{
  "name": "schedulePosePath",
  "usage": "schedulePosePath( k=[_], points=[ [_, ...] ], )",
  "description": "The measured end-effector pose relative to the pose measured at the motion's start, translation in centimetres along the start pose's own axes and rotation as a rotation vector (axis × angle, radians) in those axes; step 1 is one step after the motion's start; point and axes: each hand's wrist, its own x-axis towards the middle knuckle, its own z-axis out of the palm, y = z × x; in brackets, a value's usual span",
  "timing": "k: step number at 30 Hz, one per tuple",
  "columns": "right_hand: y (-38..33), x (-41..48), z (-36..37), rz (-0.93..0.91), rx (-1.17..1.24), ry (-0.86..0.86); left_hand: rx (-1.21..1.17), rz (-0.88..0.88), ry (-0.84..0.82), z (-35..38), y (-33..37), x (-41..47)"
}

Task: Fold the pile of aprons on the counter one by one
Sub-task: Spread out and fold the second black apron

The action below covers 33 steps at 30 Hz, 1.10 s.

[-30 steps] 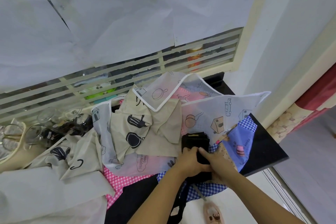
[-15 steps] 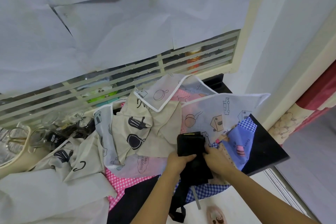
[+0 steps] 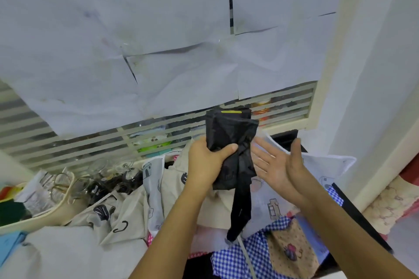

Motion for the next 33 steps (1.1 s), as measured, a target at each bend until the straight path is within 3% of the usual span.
schedulePosePath(
  k=[4,8,12,15,18,21,25,33],
  points=[
    [-2.9,1.5,2.6,-0.050,-0.269,-0.077,-0.022,0.086,0.044,-2.4,3.9,1.9],
    [-6.4,1.7,7.2,-0.159,-0.634,-0.151,0.103,0.169,-0.025,-3.2,6.8,2.7],
    [-7.6,2.5,8.6,-0.204,-0.565,-0.078,0.258,0.173,-0.098,-3.7,8.6,3.2],
    [-7.7,2.6,7.8,-0.099,-0.515,-0.073,0.289,0.112,-0.199,-4.5,9.7,3.4],
    [-8.6,1.7,6.5,0.084,-0.479,-0.314,0.285,0.016,-0.379,-5.2,10.0,3.3],
    [-8.9,1.1,5.8,0.132,-0.523,-0.524,0.237,-0.035,-0.448,-5.6,9.6,3.4],
    [-7.9,1.0,6.4,0.021,-0.539,-0.297,0.224,-0.058,-0.529,-5.3,9.4,3.7],
    [-7.3,-0.1,5.6,-0.135,-0.463,-0.198,-0.015,-0.316,-0.631,-5.0,6.8,3.3]
  ],
)
